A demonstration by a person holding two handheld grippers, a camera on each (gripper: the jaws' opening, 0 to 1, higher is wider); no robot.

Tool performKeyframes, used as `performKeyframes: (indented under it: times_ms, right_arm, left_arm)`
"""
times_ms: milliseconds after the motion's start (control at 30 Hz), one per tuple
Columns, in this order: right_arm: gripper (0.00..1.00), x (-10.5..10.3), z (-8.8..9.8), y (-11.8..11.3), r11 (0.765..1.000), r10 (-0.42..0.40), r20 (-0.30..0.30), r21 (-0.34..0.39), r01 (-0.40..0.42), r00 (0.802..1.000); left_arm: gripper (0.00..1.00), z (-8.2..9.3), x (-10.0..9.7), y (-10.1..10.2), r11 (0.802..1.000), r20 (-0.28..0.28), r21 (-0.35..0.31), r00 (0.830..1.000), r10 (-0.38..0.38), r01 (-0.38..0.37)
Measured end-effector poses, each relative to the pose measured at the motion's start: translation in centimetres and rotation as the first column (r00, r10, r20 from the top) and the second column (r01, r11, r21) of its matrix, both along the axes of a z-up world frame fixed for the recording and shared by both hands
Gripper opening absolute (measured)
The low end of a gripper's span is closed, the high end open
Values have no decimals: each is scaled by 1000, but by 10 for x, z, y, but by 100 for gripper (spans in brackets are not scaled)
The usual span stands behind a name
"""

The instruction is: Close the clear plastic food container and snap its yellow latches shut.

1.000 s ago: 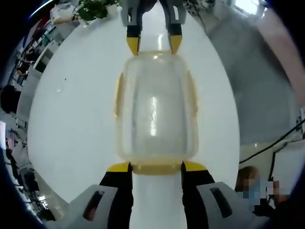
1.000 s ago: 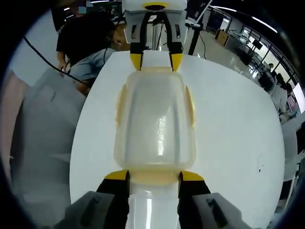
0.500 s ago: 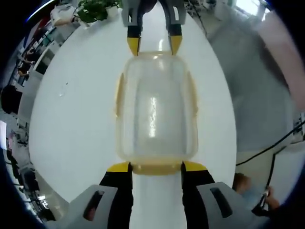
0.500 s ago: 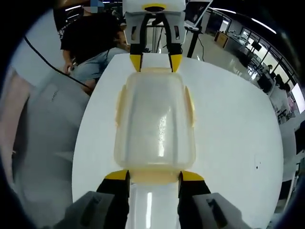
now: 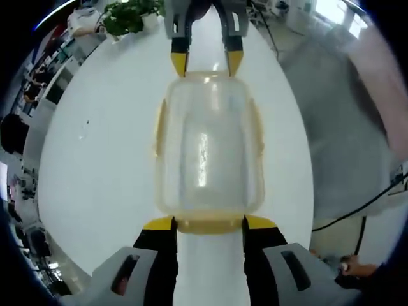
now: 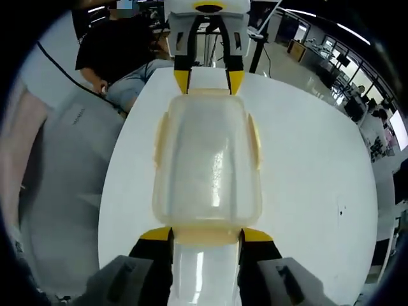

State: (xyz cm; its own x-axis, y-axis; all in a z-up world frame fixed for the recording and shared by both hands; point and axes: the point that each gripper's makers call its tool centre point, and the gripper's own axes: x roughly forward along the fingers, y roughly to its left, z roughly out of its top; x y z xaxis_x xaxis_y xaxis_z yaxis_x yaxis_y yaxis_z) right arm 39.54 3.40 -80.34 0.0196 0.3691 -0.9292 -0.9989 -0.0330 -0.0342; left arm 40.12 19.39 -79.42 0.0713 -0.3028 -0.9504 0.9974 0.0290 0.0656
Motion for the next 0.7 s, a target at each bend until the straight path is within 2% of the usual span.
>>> performKeyframes:
  times_ms: [200,700]
  right_arm:
    - [37,2,2,-18,1000,-1,-2,-20,1,1000]
    - [37,1,8,-52,999,-26,-11,-37,25,1000]
  left_arm:
    - [37,7,1,-16,1000,-3,-26,1000,1,-1]
    - [37,9,6,-52,998,-1,-46,999,-32,32]
